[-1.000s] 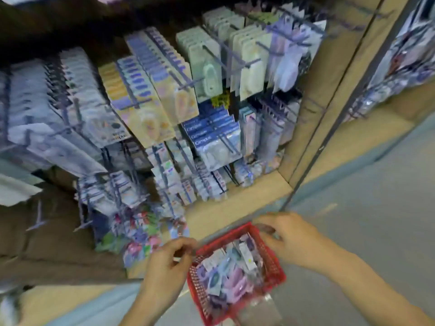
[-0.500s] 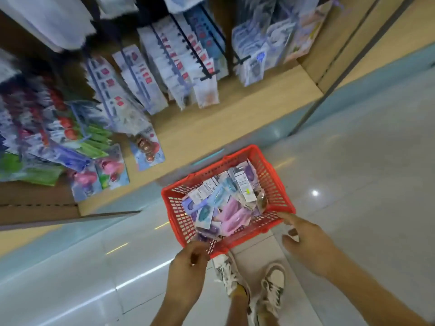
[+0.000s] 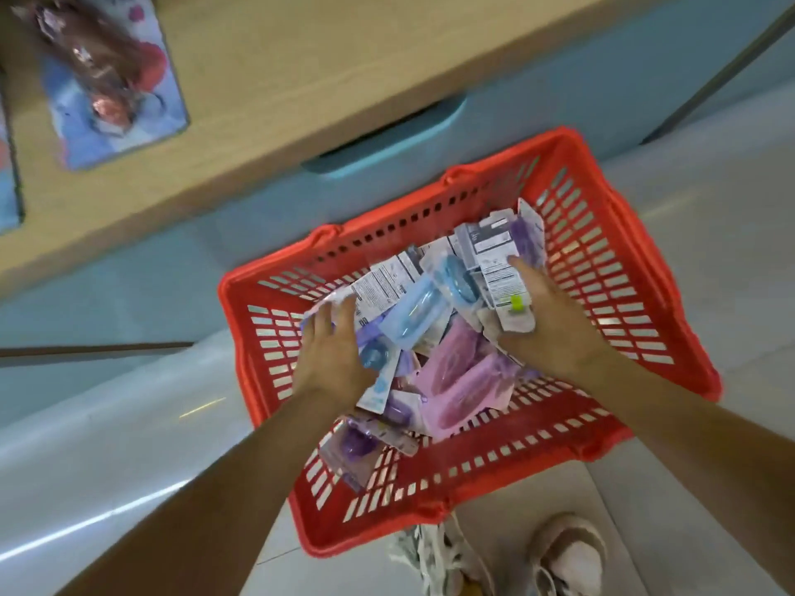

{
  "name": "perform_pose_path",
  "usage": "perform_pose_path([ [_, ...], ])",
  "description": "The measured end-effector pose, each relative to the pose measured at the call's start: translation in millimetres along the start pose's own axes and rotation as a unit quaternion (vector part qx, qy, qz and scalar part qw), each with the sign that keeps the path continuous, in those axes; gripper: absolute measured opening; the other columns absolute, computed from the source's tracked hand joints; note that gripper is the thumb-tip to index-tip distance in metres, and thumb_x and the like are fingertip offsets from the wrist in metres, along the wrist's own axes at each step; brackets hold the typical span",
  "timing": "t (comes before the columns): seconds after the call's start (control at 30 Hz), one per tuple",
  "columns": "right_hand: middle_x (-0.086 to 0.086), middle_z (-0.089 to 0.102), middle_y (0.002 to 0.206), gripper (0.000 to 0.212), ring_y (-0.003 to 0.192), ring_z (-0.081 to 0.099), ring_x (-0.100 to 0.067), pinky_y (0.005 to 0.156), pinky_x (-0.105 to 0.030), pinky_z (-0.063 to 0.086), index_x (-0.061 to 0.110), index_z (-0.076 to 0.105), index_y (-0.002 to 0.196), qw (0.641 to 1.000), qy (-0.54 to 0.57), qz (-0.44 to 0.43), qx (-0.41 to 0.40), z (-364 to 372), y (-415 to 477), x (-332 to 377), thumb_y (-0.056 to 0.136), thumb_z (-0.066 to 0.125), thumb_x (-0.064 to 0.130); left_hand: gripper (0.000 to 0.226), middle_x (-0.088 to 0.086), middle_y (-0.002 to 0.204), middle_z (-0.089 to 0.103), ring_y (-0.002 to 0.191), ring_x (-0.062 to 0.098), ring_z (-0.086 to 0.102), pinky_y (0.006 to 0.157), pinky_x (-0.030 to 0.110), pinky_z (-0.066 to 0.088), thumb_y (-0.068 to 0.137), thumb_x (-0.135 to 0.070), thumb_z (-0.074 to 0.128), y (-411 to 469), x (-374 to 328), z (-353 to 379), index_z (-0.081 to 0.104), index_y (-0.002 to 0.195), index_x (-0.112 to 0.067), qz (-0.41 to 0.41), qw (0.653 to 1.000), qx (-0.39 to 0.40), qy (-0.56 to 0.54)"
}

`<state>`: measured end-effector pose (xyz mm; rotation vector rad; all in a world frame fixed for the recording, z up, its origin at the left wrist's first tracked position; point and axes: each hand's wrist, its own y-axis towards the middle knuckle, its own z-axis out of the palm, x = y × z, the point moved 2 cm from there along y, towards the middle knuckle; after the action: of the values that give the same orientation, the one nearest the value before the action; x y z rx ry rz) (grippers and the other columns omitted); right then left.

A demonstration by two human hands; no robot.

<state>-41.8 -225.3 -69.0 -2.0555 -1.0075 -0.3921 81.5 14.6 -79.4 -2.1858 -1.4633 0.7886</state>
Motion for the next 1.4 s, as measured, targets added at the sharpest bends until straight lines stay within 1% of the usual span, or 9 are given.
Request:
perform_pose_path([
  [0.2,-0.015,0.029,0.132,0.077,0.126,0.033,-0.037,0.097,-0.046,0.043,0.035,0.031,0.143,0.980,-0.195,0.038,0.017,37.9,29.5,11.4,0.077,0.069,0.048,0.104,0.010,0.141,0.039,0.129,0.035,0.042,0.109,0.053,0.033,0.068,-0.059,0.075,45.5,7.4,7.5,0.015,0.148,-0.028,-0.045,0.998,-0.007,0.046],
  [0.47,-0.018,0.032,0.128,0.088,0.111,0.047,-0.040,0.089,-0.049,0.045,0.044,0.007,0.146,0.984,-0.158,0.081,-0.023,71.3,38.0,18.6,0.082,0.067,0.052,0.064,0.007,0.139,0.045,0.132,0.029,0.035,0.104,0.048,0.034,0.087,-0.056,0.052,20.8,-15.8,23.9,0.039,0.140,-0.022,0.018,0.989,0.026,0.144],
  [0.73,-0.020,0.044,0.117,0.080,0.096,0.059,-0.040,0.080,-0.043,0.045,0.028,0.003,0.149,0.976,-0.195,0.080,-0.052,64.8,50.3,21.6,0.091,0.057,0.042,0.097,0.010,0.134,0.044,0.115,0.033,0.057,0.077,0.039,0.048,0.078,-0.036,0.074,25.3,-65.0,57.4,0.011,0.149,-0.015,-0.062,0.993,0.000,-0.105],
  [0.9,-0.020,0.058,0.107,0.066,0.085,0.059,-0.038,0.069,-0.035,0.035,0.013,0.011,0.147,0.992,-0.108,0.046,-0.052,54.0,46.5,20.1,0.094,0.048,0.023,0.074,0.006,0.106,0.068,0.098,0.033,0.065,0.072,0.036,0.048,0.078,-0.027,0.071,41.5,-69.2,55.6,0.028,0.139,-0.026,-0.076,0.975,-0.069,-0.196],
  [1.0,-0.019,0.064,0.098,0.046,0.080,0.059,-0.024,0.071,-0.030,0.046,0.010,0.036,0.140,0.992,0.079,0.082,-0.051,28.1,37.5,17.6,0.096,0.048,0.014,0.064,-0.004,0.093,0.065,0.086,0.026,0.065,0.073,0.035,0.054,0.073,-0.015,0.074,44.0,-70.2,60.1,0.041,0.127,-0.024,-0.104,0.944,-0.014,-0.313],
  [1.07,-0.019,0.061,0.084,0.014,0.067,0.057,-0.013,0.059,-0.021,0.044,0.007,0.059,0.102,0.954,0.251,0.147,-0.071,7.6,28.3,11.9,0.095,0.047,0.005,0.052,-0.006,0.087,0.063,0.074,0.019,0.064,0.066,0.031,0.055,0.074,-0.005,0.073,45.5,-67.3,60.6,0.055,0.121,-0.018,-0.129,0.918,0.031,-0.375],
  [1.17,-0.026,0.048,0.061,0.022,0.060,0.048,-0.025,0.060,-0.023,0.043,0.004,0.056,0.064,0.915,0.346,0.194,-0.077,-12.0,14.7,-3.3,0.086,0.052,0.002,0.025,0.000,0.087,0.070,0.072,0.018,0.063,0.063,0.025,0.049,0.078,-0.006,0.070,39.4,-54.8,55.5,0.070,0.102,-0.016,-0.126,0.925,0.015,-0.359],
  [1.3,-0.045,0.056,0.100,0.018,0.073,0.055,-0.039,0.088,-0.040,0.047,-0.011,0.063,0.095,0.902,0.359,0.230,-0.067,-17.5,0.1,-7.5,0.086,0.058,0.004,0.036,-0.003,0.089,0.071,0.074,0.022,0.069,0.064,0.040,0.059,0.084,-0.021,0.066,12.3,-62.6,66.2,0.056,0.118,-0.025,-0.079,0.915,0.057,-0.391],
  [1.4,-0.012,0.073,0.079,0.014,0.081,0.060,-0.024,0.078,-0.030,0.043,-0.001,0.067,0.097,0.931,0.299,0.202,-0.061,-16.3,-7.1,-12.4,0.089,0.056,-0.001,0.065,0.002,0.095,0.070,0.076,0.024,0.066,0.062,0.033,0.052,0.078,-0.031,0.076,6.1,-80.5,84.3,0.039,0.131,-0.026,-0.043,0.952,0.052,-0.298],
])
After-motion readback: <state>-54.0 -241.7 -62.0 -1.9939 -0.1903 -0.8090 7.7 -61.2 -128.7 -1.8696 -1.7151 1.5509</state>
